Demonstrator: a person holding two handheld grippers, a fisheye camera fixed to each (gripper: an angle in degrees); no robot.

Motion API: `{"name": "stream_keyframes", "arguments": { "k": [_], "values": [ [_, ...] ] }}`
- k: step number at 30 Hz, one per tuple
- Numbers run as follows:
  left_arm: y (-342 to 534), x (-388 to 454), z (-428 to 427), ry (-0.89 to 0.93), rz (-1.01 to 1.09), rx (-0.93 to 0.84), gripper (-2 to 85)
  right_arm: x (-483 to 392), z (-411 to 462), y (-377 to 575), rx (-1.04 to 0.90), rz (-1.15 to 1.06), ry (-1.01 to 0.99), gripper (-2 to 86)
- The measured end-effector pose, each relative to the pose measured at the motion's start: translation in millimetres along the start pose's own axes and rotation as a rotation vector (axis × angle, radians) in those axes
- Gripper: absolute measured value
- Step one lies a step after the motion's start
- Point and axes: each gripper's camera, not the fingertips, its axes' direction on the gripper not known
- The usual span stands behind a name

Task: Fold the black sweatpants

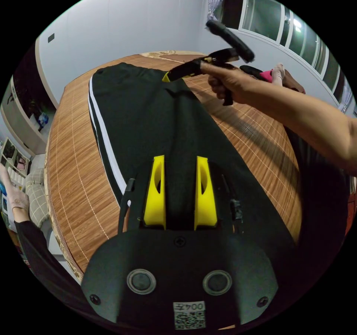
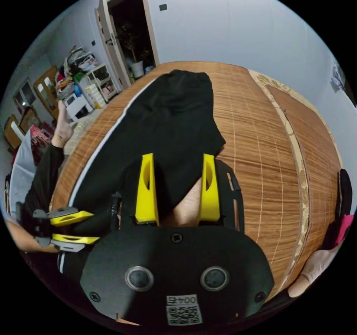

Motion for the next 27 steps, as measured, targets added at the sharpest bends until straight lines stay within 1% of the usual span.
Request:
{"name": "stream_keyframes", "arguments": {
  "k": [3, 8, 12, 14, 15, 18, 19, 20, 21, 22, 23, 25, 27],
  "values": [
    [-1, -5, -1, 0.003, -0.001, 0.0, 12.3, -27, -38, 20, 0.009, -0.008, -0.101, 18.5],
    [-3, -13, -2, 0.007, -0.003, 0.002, 12.2, -87, -85, 114, -0.052, 0.04, -0.244, 18.1],
    [-4, -21, -4, 0.018, -0.012, 0.0, 11.9, -118, -115, 158, -0.089, 0.139, -0.272, 12.8],
    [-4, -32, -5, 0.041, -0.044, -0.001, 11.6, -138, -129, 181, -0.064, 0.212, -0.24, 8.4],
    [-5, -36, -6, 0.052, -0.056, -0.001, 11.5, -144, -131, 186, -0.052, 0.216, -0.229, 8.0],
    [-8, -56, -8, 0.155, -0.114, -0.014, 11.8, -176, -125, 196, -0.051, 0.103, -0.176, 7.2],
    [-11, -64, -10, 0.236, -0.122, -0.025, 12.1, -186, -119, 194, -0.074, 0.056, -0.172, 7.3],
    [-15, -72, -14, 0.304, -0.124, -0.031, 12.4, -193, -118, 190, -0.075, 0.012, -0.202, 7.5],
    [-16, -76, -19, 0.315, -0.13, -0.021, 12.4, -197, -119, 187, -0.069, -0.012, -0.216, 7.6],
    [-18, -84, -32, 0.293, -0.136, 0.032, 12.4, -205, -121, 183, -0.06, -0.059, -0.218, 8.0],
    [-21, -94, -44, 0.233, -0.146, 0.076, 12.2, -213, -120, 181, -0.065, -0.098, -0.196, 8.3],
    [-28, -111, -48, 0.163, -0.176, 0.088, 12.0, -223, -115, 181, -0.086, -0.136, -0.16, 8.5],
    [-34, -126, -39, 0.139, -0.206, 0.053, 11.9, -230, -107, 183, -0.118, -0.179, -0.145, 8.5]
  ]
}}
